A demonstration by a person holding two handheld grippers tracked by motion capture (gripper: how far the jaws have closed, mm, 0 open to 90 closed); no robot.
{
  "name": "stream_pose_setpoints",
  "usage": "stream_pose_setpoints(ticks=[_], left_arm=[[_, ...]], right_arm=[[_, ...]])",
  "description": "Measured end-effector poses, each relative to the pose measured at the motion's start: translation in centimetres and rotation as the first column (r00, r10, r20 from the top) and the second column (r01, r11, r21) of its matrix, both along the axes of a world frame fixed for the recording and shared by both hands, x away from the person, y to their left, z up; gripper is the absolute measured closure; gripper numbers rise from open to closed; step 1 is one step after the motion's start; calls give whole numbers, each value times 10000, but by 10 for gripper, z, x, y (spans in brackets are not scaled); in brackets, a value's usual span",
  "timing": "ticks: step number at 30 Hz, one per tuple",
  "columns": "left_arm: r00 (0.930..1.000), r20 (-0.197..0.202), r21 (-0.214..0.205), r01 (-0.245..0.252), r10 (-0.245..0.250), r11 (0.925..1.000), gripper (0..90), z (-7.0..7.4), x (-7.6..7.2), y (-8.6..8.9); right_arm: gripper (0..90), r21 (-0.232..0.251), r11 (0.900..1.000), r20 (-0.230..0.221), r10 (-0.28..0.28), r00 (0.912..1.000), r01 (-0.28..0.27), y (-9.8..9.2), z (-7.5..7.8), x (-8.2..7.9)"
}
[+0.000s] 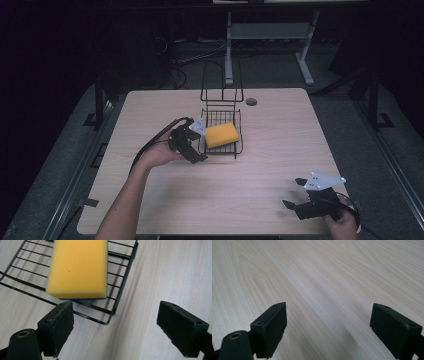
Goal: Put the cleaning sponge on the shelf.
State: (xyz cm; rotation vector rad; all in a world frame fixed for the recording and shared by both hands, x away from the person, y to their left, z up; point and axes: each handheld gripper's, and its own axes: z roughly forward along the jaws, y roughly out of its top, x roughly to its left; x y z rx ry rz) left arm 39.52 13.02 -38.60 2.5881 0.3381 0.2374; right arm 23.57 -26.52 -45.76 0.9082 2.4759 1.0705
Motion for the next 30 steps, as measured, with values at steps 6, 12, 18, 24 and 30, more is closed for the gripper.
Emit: stream_pose_setpoints(ticks=[6, 12, 18, 24, 30], left_arm=[[9998, 179, -140, 52, -50, 9999, 136, 2, -9, 3], [9998, 170, -131, 71, -69, 9999, 136, -2, -18, 5], [9998, 154, -95, 89, -87, 9999, 136, -6, -27, 8], [9996, 246, -174, 116, -111, 9998, 136, -6, -38, 11], [9988, 487, -578, 53, -25, 9983, 135, -3, -65, 15]], right_arm=[[138, 6, 10000, 20, -13, 10000, 13, 0, 0, 0], [138, 19, 10000, 2, -14, 10000, 14, 0, 0, -1], [138, -14, 10000, -16, 17, 10000, -17, 1, 1, -2], [138, -66, 10000, 53, 59, 10000, -59, 2, 1, -2], [138, -40, 10000, 61, 72, 10000, -72, 3, 1, -3]])
